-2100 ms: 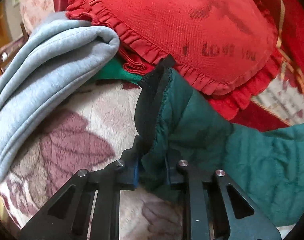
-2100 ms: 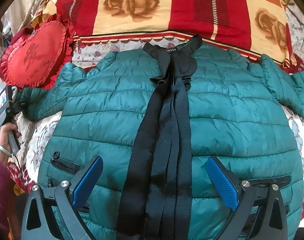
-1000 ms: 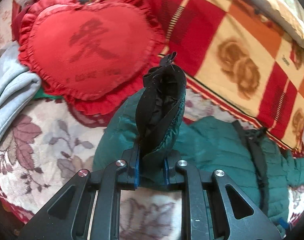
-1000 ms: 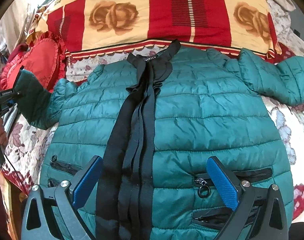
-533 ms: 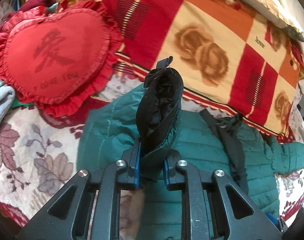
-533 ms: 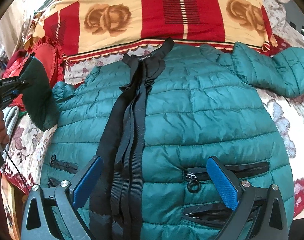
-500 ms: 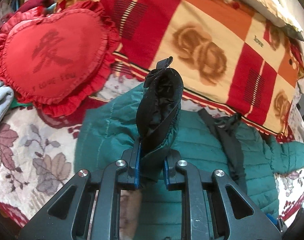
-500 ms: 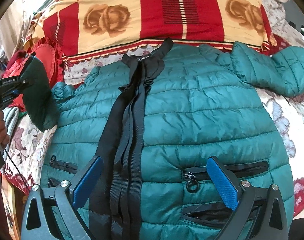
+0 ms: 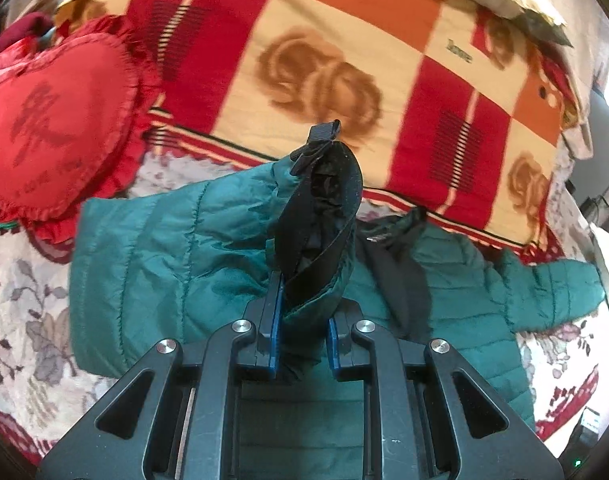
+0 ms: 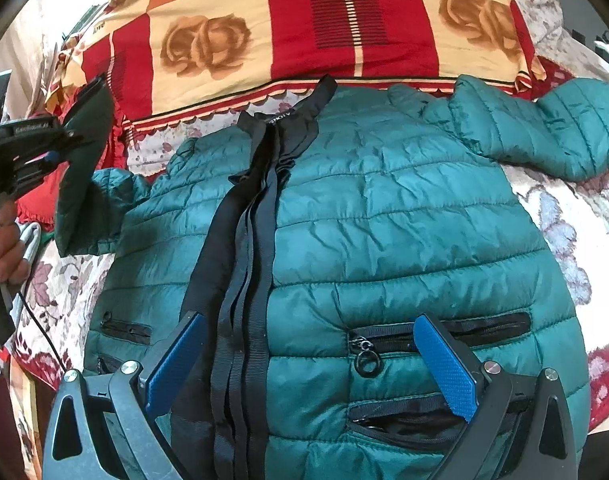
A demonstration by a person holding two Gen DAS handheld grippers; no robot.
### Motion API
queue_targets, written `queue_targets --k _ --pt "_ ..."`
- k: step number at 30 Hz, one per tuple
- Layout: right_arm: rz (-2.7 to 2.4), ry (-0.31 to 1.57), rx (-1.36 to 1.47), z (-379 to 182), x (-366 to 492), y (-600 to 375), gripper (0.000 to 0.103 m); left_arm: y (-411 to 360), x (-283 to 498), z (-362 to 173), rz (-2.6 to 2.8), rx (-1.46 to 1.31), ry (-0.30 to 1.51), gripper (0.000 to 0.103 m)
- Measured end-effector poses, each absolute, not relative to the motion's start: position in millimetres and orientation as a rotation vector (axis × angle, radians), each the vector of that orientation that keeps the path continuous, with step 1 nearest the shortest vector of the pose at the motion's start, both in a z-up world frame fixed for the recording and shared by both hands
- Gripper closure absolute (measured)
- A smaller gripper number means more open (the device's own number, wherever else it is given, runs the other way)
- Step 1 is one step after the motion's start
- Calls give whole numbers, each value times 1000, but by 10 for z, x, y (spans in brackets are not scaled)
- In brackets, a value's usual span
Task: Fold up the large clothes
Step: 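Lift the held sleeve and fold it across the jacket body with the left gripper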
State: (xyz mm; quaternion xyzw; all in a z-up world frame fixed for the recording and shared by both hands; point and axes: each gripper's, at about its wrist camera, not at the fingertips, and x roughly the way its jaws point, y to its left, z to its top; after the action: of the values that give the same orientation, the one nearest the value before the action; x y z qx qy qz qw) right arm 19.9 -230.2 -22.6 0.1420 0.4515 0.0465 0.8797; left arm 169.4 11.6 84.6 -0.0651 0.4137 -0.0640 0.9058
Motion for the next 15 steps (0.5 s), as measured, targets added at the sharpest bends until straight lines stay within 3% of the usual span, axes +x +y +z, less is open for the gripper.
queue_targets --k 15 --pt "77 946 337 -273 140 -2475 0 -640 1720 789 -258 -114 889 86"
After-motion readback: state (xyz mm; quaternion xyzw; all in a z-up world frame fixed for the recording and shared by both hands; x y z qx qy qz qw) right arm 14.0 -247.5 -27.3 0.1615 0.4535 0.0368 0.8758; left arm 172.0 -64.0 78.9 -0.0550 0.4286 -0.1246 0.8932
